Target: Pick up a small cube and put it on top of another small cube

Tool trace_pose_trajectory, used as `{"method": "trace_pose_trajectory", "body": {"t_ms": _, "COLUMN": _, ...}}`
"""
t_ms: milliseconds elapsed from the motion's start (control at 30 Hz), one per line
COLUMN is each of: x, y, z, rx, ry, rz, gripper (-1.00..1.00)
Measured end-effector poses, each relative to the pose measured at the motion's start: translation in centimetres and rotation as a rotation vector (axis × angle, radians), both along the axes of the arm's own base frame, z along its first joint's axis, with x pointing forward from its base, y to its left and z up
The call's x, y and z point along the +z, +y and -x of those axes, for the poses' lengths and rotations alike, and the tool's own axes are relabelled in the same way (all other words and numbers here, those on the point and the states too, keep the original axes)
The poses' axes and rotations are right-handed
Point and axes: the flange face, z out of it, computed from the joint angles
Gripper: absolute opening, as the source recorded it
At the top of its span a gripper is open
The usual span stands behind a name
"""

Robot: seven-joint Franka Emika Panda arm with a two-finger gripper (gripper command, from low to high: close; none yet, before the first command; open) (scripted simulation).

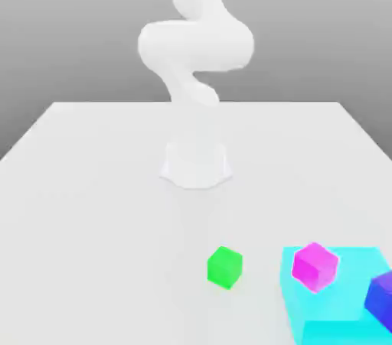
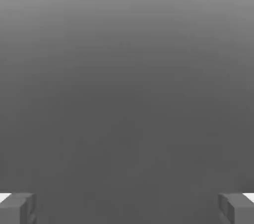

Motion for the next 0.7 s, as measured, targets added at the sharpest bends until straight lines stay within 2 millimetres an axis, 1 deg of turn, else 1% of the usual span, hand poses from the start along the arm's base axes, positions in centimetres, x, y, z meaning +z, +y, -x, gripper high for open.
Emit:
{"method": "trace_pose_trajectory", "body": {"t_ms": 67, "x": -4.9, "y": 0.5, "z": -2.5, "rx": 0.077, "ry": 0.072, "rz": 0.046, "gripper": 0.0}}
{"method": "trace_pose_trajectory", "body": {"t_ms": 167, "x": -12.4, "y": 1.5, "z": -4.9, "rx": 0.193, "ry": 0.175, "rz": 0.107, "gripper": 0.0}}
{"method": "trace_pose_trajectory", "body": {"t_ms": 233, "x": -17.4, "y": 2.1, "z": -5.8, "rx": 0.272, "ry": 0.241, "rz": 0.146, "gripper": 0.0}}
{"method": "trace_pose_trajectory", "body": {"t_ms": 333, "x": -24.9, "y": 3.1, "z": -6.0, "rx": 0.398, "ry": 0.341, "rz": 0.199, "gripper": 0.0}}
{"method": "trace_pose_trajectory", "body": {"t_ms": 433, "x": -32.5, "y": 4.0, "z": -4.8, "rx": 0.534, "ry": 0.443, "rz": 0.25, "gripper": 0.0}}
{"method": "trace_pose_trajectory", "body": {"t_ms": 533, "x": -39.3, "y": 4.6, "z": -2.3, "rx": 0.671, "ry": 0.541, "rz": 0.294, "gripper": 0.0}}
{"method": "trace_pose_trajectory", "body": {"t_ms": 633, "x": -45.2, "y": 4.9, "z": 1.1, "rx": 0.808, "ry": 0.634, "rz": 0.331, "gripper": 0.0}}
{"method": "trace_pose_trajectory", "body": {"t_ms": 700, "x": -47.6, "y": 4.9, "z": 1.9, "rx": 0.844, "ry": 0.656, "rz": 0.339, "gripper": 0.0}}
